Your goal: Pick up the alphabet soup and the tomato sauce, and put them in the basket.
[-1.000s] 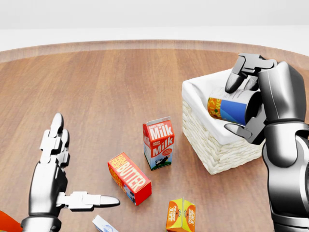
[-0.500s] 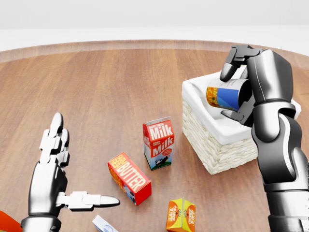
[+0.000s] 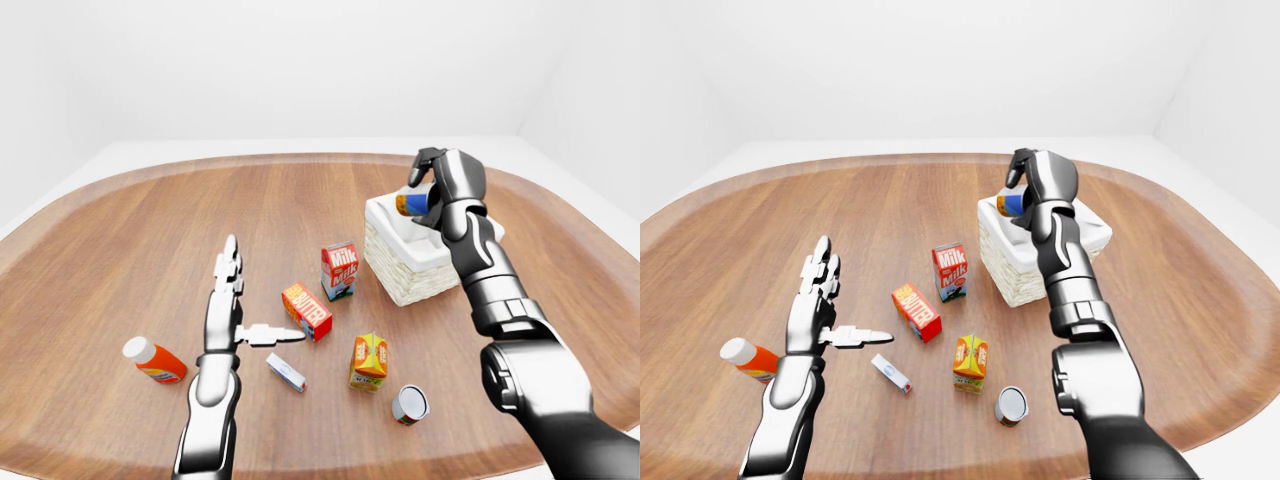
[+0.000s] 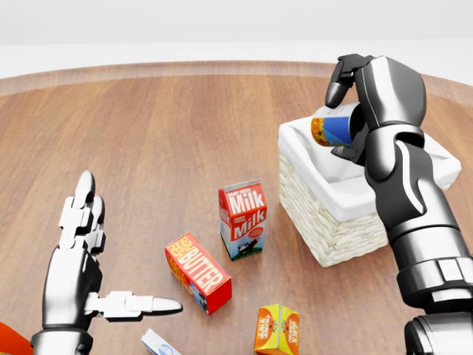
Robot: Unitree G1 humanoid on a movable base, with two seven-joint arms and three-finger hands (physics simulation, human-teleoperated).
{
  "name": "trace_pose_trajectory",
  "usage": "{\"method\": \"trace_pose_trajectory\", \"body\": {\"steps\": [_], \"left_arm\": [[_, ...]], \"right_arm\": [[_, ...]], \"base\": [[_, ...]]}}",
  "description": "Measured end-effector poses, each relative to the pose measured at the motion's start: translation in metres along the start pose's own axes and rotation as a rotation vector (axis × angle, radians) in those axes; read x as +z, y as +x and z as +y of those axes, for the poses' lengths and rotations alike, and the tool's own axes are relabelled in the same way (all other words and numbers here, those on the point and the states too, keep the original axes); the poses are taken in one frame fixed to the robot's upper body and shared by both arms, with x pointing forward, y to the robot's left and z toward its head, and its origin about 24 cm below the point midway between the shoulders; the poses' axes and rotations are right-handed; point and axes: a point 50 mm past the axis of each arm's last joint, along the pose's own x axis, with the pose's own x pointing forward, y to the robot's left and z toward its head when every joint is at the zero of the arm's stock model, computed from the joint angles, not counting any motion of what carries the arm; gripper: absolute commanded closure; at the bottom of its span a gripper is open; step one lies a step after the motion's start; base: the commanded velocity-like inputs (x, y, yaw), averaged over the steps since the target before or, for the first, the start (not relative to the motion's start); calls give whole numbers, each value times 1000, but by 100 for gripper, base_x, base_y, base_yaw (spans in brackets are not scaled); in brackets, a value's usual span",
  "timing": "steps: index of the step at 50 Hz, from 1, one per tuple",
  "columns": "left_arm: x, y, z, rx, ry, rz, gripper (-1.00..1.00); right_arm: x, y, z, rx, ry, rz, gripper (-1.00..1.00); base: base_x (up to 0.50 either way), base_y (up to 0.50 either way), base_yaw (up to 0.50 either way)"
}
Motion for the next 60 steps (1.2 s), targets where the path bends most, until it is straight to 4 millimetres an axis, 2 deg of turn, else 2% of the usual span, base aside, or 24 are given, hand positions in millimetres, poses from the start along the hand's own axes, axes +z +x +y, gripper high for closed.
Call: {"method": "trace_pose_trajectory", "body": {"steps": [18,33,60], "left_arm": [[-1,-1,-1,-5,1,4,-100],[-1,-1,-1,-8,2,5,-100],[0,0,-1,-3,0,0,-100]], "right_arm": [[-9,9,17,39,-72,76,100],[-17,7,21,47,-162,114,100],[-20,-1,34,88,-327,94,100]], "base": [[0,0,0],[0,0,0],[0,0,0]]}}
